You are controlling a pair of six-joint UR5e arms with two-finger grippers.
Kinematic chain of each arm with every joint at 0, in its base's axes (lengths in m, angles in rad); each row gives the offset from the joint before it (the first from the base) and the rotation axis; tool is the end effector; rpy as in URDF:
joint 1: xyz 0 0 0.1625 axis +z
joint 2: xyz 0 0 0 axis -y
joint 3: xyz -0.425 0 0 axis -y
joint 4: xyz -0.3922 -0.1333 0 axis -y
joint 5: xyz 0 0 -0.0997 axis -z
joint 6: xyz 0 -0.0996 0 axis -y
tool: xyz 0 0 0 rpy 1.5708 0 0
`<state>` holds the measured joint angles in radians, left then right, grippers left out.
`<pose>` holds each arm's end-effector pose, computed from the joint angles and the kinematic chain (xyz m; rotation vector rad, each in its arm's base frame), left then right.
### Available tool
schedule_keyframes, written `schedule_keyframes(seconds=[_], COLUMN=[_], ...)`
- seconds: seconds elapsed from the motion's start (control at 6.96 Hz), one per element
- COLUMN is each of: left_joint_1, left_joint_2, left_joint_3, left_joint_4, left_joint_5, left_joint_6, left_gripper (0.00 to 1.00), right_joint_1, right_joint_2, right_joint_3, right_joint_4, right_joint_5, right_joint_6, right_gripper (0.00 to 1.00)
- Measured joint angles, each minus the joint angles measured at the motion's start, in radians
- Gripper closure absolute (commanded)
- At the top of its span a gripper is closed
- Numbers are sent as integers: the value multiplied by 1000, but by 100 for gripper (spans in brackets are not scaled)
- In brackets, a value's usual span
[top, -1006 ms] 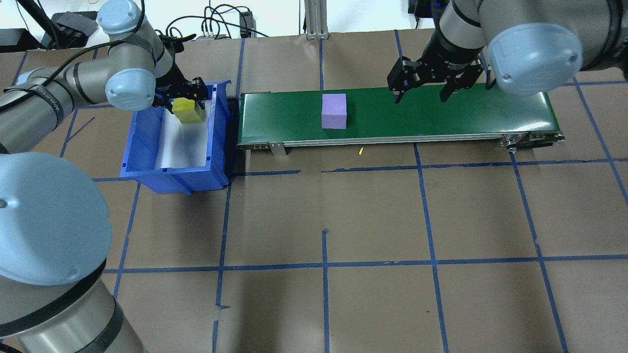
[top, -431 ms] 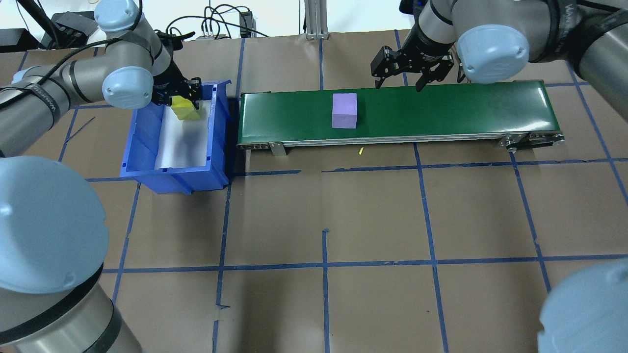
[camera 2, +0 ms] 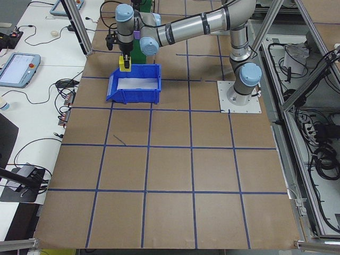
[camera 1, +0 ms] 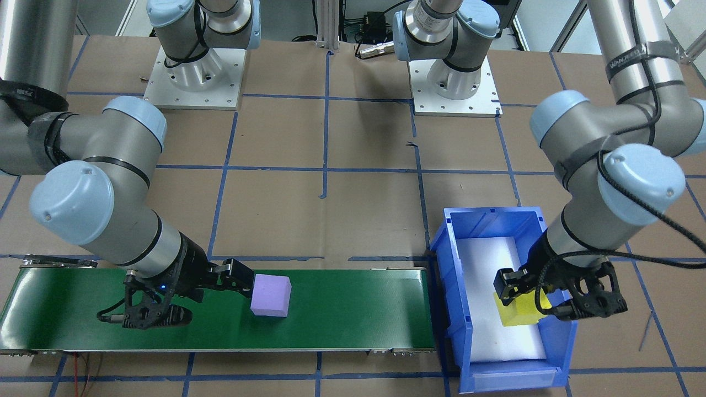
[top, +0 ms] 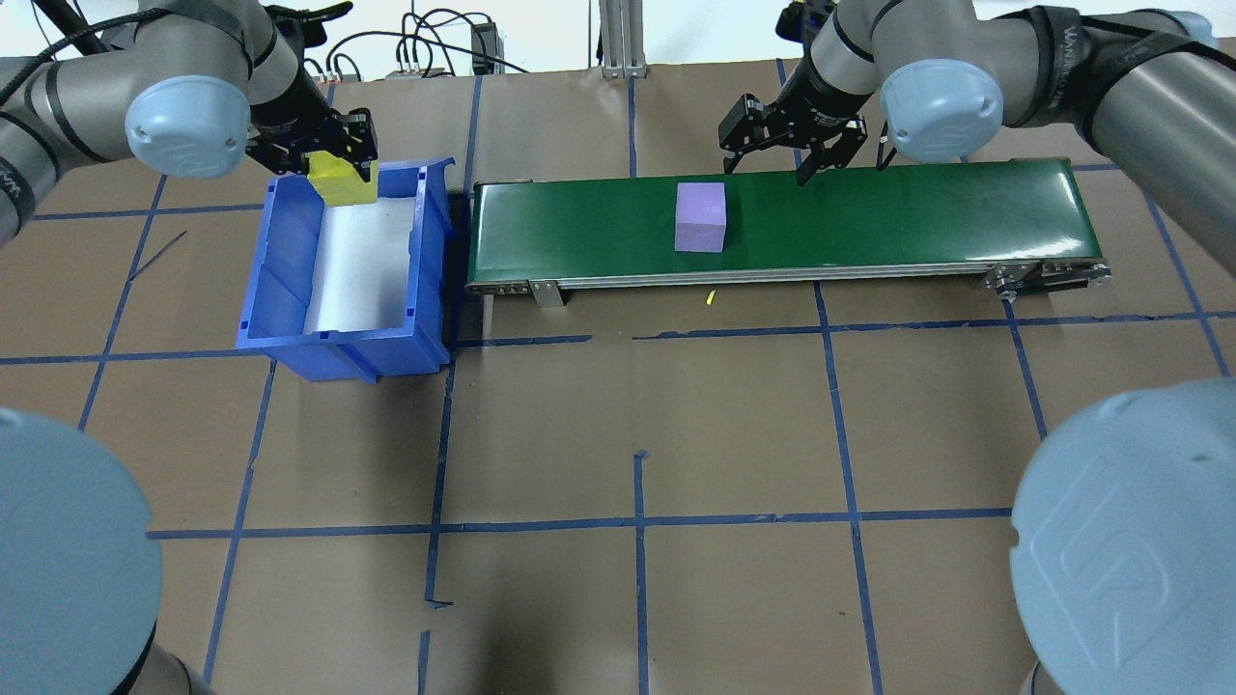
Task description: Move block left to right into plate
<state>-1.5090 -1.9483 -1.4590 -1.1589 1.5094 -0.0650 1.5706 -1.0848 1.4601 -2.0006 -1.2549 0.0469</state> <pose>-0.0991 -0.6556 0.3708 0.1877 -3.0662 0.2248 0.1641 -0.6682 0.3054 0.0542 2.8233 -0.0665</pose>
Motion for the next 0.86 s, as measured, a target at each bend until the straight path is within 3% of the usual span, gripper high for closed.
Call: schedule_keyframes(seconds=[0.29, 0.72, 0.86], left_joint_1=[-131, -198, -207], left_joint_2=[-6, -116, -137], left_joint_3=[-12, -22, -36], left_joint_4=[11, 165, 193], left_joint_5=[-11, -19, -17], left_joint_6=[-80, -120, -125], left_gripper=[74, 68, 49], right_joint_1=[-1, -1, -1], right_joint_2=[2, 2, 2], right_joint_3=[16, 31, 38], right_joint_4=[-1, -4, -8], right_joint_5=[-2, -4, -15], right_joint_6=[14, 29, 27], right_gripper=[0, 4, 14])
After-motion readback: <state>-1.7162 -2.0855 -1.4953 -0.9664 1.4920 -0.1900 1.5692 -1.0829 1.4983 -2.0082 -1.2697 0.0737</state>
